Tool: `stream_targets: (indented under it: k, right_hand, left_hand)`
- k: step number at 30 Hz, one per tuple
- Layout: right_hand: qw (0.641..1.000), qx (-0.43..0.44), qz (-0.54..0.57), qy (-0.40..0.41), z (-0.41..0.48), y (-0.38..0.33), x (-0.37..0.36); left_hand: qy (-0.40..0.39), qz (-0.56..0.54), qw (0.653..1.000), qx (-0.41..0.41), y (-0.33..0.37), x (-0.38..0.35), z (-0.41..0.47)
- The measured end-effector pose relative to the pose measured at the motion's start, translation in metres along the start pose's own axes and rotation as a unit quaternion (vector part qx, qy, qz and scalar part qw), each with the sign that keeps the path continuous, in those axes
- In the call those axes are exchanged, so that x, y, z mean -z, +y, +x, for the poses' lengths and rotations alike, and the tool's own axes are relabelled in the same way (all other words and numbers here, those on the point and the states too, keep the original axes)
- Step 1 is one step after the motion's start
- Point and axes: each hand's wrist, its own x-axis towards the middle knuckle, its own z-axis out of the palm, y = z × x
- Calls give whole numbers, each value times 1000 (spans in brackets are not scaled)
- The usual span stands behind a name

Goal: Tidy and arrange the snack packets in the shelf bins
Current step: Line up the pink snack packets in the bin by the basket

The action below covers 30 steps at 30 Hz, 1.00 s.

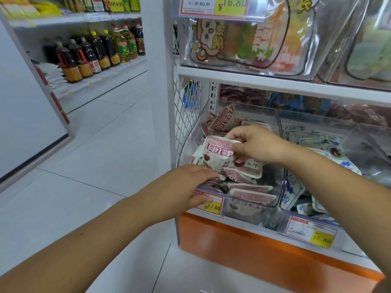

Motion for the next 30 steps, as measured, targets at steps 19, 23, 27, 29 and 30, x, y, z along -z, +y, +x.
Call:
stream_targets:
  k: [19,23,27,29,30]
  right_hand:
    - [970,68,83,219,-84,-16,22]
    - [971,74,72,215,-95,-16,19]
    - [972,71,75,211,-101,-16,20]
    - [972,89,73,206,-101,-18,16]
    - [972,101,56,205,-100,-18,13]
  left_hand:
    - [43,91,992,-72,-18,23,-2]
    - [5,145,986,-82,-16,21,1]
    - [0,197,978,-67,-15,19,5]
    - [-4,198,978,-66,-15,21,7]
    - [-6,194,979,-65,-16,23,7]
